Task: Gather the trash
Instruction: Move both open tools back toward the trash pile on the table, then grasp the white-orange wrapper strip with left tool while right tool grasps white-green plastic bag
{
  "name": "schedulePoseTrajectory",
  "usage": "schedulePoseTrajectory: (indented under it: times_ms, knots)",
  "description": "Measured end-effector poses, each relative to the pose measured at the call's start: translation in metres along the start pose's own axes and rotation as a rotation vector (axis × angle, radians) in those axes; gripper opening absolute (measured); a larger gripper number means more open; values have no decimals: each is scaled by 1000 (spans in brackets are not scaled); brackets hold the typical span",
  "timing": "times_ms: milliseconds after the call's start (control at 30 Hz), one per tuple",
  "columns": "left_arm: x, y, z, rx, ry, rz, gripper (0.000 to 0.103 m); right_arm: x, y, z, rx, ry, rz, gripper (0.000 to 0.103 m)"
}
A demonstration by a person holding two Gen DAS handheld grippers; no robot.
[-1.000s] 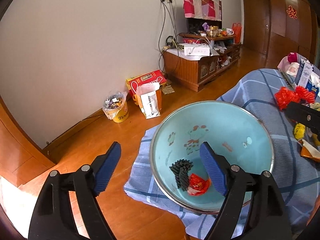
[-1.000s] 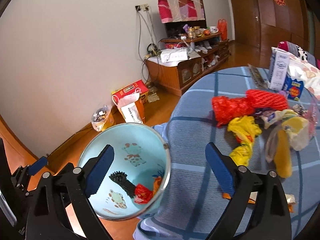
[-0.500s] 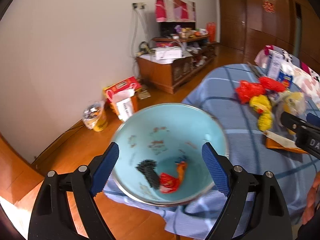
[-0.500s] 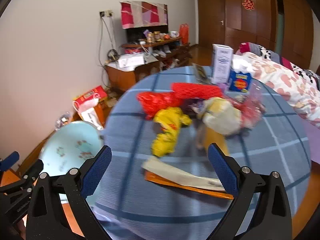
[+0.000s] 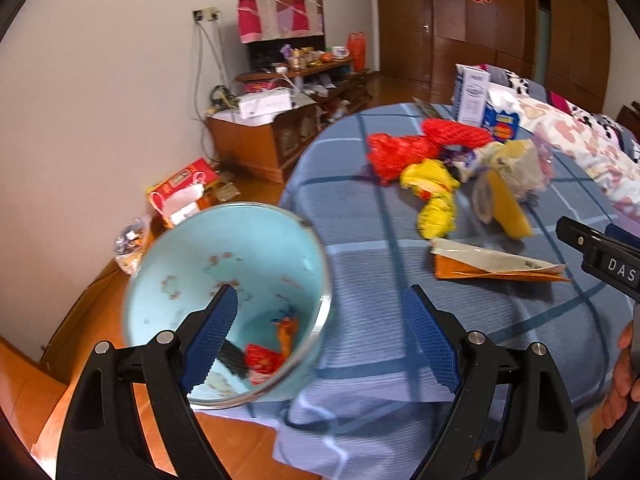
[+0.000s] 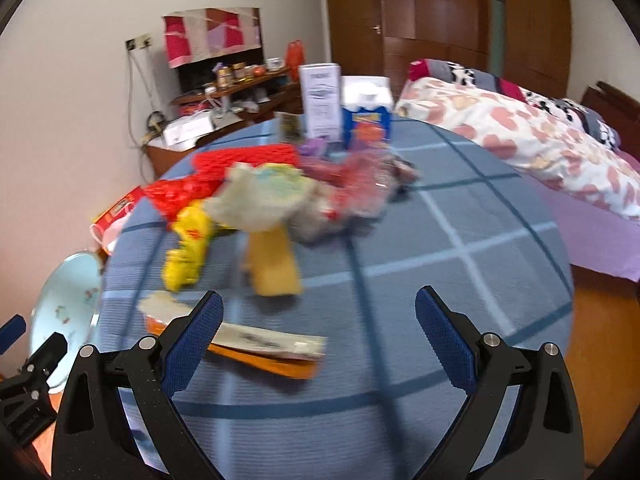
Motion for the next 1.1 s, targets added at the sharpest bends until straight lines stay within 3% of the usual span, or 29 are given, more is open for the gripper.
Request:
schedulePoseTrajectory:
  times_ms: [100,367,633,767,1100]
  knots:
    - [2,-17,-6,-34,-7,-15,83,-2,-18,2,-21,-6,-26,94]
    - [12,-58,-19,-131,-11,-31,83,-8,-51,10,-77,-41,-52,75]
    - [24,-92,-38,-137,17,-32,81,-13,-62,6,-80,-27,-64,71]
    - [25,-100,-52,-141,75,5,76,-15,-70,5,-85,-21,-79,71]
    - [28,-119,-75,-184,176,94,77,-18,-87,5,-94,-28,-101,71]
Point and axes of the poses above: each gripper's, at about its wrist camera, not at the fingertips, and z roughly against the way its jaws point, y to its left, x to its top, the point moved 2 cm from there along -z, roughly the way its jaws point, and after that the axes turned 2 degrees about x, right-handed, at the moved point
